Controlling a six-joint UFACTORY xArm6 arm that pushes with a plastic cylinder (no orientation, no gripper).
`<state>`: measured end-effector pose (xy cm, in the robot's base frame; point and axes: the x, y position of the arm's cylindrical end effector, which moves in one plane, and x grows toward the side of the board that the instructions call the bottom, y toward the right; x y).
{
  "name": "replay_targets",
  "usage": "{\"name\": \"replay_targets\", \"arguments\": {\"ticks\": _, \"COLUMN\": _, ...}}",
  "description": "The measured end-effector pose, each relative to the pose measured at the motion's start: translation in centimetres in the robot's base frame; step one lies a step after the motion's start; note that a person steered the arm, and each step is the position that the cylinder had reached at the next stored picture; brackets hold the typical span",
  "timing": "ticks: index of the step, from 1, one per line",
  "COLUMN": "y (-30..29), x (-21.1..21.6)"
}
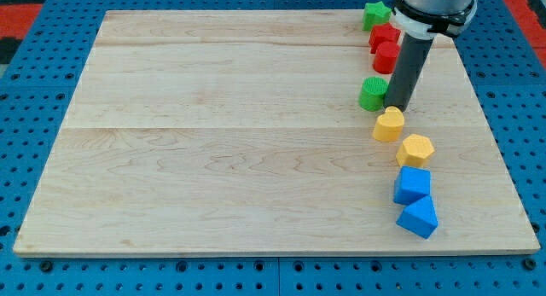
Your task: Move your arm to the top right of the board
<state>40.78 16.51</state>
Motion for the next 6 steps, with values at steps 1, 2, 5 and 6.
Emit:
{"name": "replay_targets", "arguments": {"ticks": 1, "y": 0.2, "x": 1.8}}
{"name": "replay_targets", "arguments": {"ticks": 2, "y": 0.2, "x": 4.7}}
{"name": "replay_targets", "arguments": {"ticks": 5, "y": 2.1, "x": 0.0}}
{"name": "replay_targets", "arguments": {"ticks": 6, "y": 5.6, "x": -7.2}}
